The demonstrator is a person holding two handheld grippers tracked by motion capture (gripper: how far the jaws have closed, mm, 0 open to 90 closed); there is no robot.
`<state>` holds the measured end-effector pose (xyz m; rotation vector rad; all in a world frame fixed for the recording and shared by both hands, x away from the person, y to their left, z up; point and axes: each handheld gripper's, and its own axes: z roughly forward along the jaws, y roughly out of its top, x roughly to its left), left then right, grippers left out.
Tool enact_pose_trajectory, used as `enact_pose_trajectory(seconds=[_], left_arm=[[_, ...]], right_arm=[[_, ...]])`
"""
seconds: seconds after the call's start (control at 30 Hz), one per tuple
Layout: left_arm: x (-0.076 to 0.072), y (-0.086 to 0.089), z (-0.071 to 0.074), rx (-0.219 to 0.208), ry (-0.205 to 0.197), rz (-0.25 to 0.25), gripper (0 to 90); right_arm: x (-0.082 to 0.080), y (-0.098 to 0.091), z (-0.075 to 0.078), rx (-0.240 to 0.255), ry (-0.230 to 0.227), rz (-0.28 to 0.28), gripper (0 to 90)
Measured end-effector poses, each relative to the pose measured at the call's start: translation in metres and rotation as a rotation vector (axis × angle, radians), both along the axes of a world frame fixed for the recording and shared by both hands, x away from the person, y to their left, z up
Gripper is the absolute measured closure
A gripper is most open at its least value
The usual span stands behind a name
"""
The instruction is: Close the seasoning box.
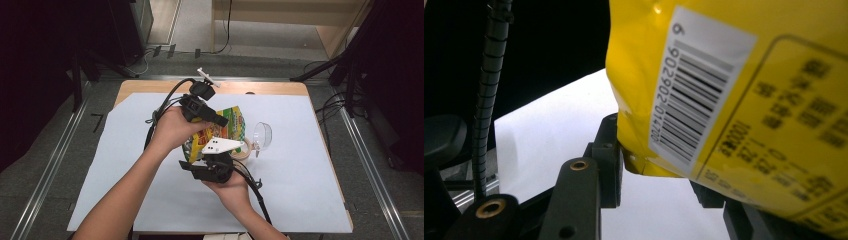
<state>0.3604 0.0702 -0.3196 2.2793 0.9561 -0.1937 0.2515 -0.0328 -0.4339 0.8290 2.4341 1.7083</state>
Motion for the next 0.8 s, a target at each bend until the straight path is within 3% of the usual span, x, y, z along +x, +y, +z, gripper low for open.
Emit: enact_pose_trajectory(seconds=[0.2,0.57,0.8], left_arm=[[0.0006,0.0004,0.0006,-0.023,0.005,0.007,78.6],[0.0076,0.0071,-0.0051,-0.045,0.06,0.037,78.1],[0.0099,0.0061,-0.0064,-0.044,0.041,0.049,78.4]], right_arm=[[-0.0003,-0.0003,0.0008,0.001,0.004,-0.006,63.2],[0.0014,0.0022,-0.0005,0.0,0.017,-0.004,63.0],[0.0051,0.0021,-0.0003,0.008,0.033,-0.01,63.0]])
